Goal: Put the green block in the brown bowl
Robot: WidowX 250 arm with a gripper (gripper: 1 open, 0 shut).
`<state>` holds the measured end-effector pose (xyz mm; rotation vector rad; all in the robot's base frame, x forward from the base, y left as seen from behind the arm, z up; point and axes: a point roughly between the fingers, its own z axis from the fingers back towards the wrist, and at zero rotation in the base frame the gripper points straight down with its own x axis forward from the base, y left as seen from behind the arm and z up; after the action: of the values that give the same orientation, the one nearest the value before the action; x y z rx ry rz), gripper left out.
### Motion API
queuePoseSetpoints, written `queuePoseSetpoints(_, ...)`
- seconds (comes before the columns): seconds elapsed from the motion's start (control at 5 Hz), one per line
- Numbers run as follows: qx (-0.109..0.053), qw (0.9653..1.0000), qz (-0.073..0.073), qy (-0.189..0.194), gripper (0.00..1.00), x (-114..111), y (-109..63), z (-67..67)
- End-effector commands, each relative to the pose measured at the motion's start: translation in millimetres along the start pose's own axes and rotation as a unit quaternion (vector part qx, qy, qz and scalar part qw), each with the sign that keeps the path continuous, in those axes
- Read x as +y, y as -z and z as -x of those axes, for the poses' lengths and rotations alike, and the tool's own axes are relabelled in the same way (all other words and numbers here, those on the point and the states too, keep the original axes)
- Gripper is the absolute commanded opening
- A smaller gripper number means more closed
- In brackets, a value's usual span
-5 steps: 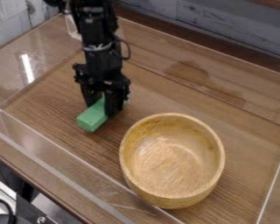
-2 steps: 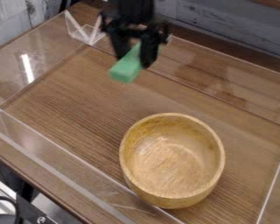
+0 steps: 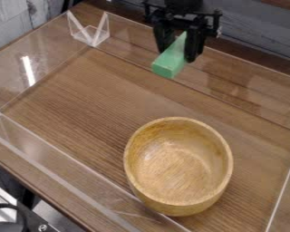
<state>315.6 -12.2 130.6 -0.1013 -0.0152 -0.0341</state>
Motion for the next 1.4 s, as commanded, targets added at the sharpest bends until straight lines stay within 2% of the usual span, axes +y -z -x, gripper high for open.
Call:
queuePoseSetpoints(0.0,-0.039,0.9992,-0.005,0.008,0.0,5,-18.5,-11.4)
queuePoseSetpoints(1.2,-0.07,0.9971,-0.008,0.028,0.0,14,-10.7,-26.2)
